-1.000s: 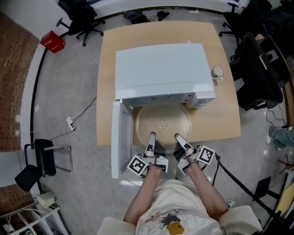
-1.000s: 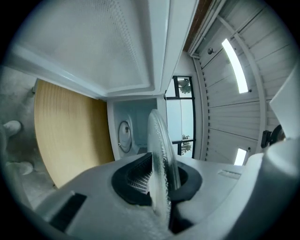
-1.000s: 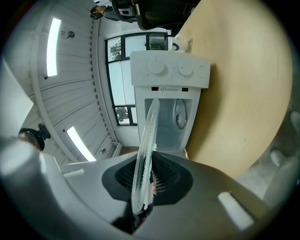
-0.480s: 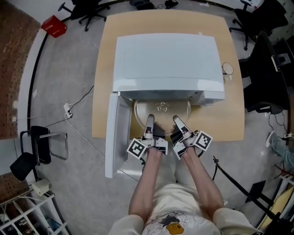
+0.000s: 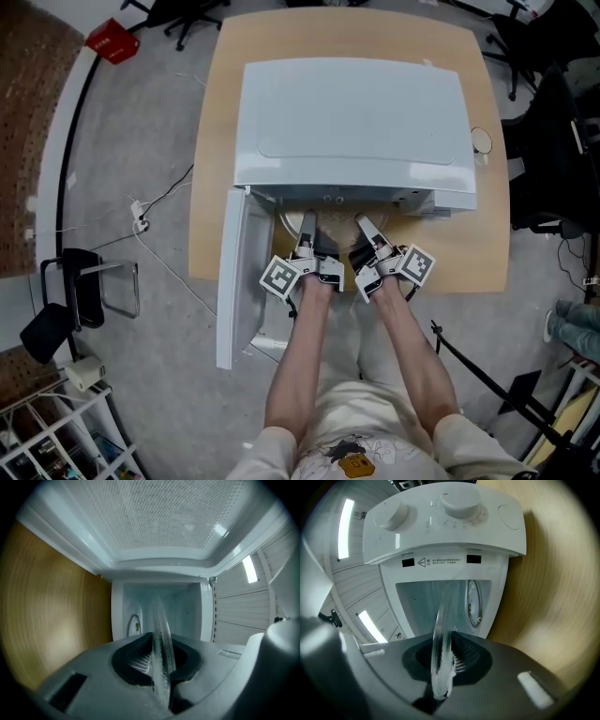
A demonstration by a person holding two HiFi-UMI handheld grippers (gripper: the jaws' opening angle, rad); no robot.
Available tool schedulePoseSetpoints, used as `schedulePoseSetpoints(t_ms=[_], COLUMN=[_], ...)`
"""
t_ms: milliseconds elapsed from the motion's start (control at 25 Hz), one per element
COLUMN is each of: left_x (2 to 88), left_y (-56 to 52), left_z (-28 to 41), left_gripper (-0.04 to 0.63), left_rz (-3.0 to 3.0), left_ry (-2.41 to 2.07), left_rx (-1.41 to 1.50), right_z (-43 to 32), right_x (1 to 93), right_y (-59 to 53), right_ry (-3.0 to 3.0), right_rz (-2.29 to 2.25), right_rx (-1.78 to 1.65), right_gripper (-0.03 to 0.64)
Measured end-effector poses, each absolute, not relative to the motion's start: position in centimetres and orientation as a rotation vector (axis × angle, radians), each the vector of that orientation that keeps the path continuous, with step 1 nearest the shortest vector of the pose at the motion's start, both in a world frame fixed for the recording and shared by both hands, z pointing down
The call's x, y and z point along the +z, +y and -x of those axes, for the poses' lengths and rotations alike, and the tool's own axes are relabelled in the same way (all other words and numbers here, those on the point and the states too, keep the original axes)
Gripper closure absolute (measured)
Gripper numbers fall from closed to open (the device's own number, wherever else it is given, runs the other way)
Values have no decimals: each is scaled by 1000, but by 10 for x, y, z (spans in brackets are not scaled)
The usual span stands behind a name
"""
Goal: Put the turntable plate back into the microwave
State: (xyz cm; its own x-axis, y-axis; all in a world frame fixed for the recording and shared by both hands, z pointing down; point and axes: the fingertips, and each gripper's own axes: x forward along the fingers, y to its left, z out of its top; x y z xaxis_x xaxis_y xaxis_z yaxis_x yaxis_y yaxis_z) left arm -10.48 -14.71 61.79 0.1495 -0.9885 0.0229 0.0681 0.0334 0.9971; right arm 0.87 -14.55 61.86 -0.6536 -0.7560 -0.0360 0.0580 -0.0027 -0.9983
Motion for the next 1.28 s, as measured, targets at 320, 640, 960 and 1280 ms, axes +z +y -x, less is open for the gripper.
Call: schedulePoseSetpoints(t_ms=[320, 640, 960, 1280], left_x=[651, 657, 663, 655], left_y=[-165, -186, -169, -145], left_z=[109, 110, 107, 94], left_gripper=[571, 569, 552, 548], left_rz=[-1140, -1144, -1157, -1183], left_ry=[-1087, -1111, -1154, -1127], left_rx=[-1049, -994, -915, -897], right_z=[-7, -8, -9, -10], right_x=[632, 646, 652, 653], right_y=[-166, -182, -183, -190], right_ry=[1650, 1580, 1556, 1551], right_rz=[758, 813, 864, 874], right_rx=[-1746, -1762, -1770, -1766], right_gripper=[578, 578, 578, 578])
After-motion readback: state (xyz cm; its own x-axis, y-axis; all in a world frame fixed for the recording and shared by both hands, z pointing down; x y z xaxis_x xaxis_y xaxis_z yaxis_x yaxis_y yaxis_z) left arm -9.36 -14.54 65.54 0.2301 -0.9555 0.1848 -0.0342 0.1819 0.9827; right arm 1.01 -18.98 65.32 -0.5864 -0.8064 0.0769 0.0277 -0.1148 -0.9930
